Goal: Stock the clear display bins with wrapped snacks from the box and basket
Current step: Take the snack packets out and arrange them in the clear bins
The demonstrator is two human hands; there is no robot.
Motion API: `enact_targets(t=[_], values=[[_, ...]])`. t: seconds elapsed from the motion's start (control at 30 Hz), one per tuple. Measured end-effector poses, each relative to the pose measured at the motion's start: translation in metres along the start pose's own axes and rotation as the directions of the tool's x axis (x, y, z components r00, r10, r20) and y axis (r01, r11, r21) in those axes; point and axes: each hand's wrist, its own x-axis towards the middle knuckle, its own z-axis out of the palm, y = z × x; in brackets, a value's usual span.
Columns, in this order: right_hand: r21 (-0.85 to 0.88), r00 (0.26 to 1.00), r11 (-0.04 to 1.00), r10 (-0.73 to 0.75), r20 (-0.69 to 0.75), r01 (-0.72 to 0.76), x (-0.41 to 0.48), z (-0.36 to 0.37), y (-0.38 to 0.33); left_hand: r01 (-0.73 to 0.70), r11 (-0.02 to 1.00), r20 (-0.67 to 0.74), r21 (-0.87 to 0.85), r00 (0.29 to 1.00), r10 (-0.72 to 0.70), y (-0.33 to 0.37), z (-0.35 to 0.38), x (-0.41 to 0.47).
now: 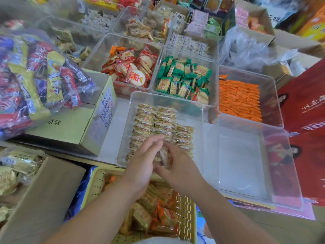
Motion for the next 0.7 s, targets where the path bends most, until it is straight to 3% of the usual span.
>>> enact_targets(t=[0.13,0.2,0.3,0.37,0.4,0.47,0.57,0.7], values=[[0.033,0.998,0.999,0.019,-0.052,-0.017,0.006,-0.008,0.011,-0.025,0.991,0.121,0.128,0.993,0.009,0.005,-0.001,0.000],[0.030,0.998,0.999,0.035,-0.060,-0.033,0.013,-0.016,0.018,-0.088,0.954,0.121,0.286,0.991,0.055,0.008,-0.011,0.004],[-0.054,0.996,0.998,0.005,-0.090,-0.010,0.032,-0.035,0.029,-0.163,0.773,-0.043,0.613,0.970,0.239,0.006,-0.036,0.018],[-0.198,0.987,0.979,-0.074,-0.145,0.044,0.052,-0.052,0.037,-0.074,0.608,-0.189,0.791,0.915,0.357,0.002,-0.056,0.032],[-0.291,0.977,0.954,-0.129,-0.168,0.076,0.065,-0.061,0.042,0.005,0.551,-0.236,0.835,0.907,0.349,-0.001,-0.066,0.039],[-0.476,0.969,0.874,-0.196,-0.153,0.102,0.091,-0.077,0.049,0.142,0.527,-0.274,0.838,0.944,0.182,-0.006,-0.081,0.053],[-0.718,0.989,0.692,-0.142,-0.029,0.078,0.129,-0.089,0.057,0.254,0.458,-0.251,0.852,0.965,-0.069,-0.013,-0.085,0.073],[-0.834,0.992,0.537,-0.045,0.116,0.122,0.161,-0.084,0.068,0.244,0.137,-0.245,0.960,0.969,-0.012,-0.019,-0.084,0.091]])
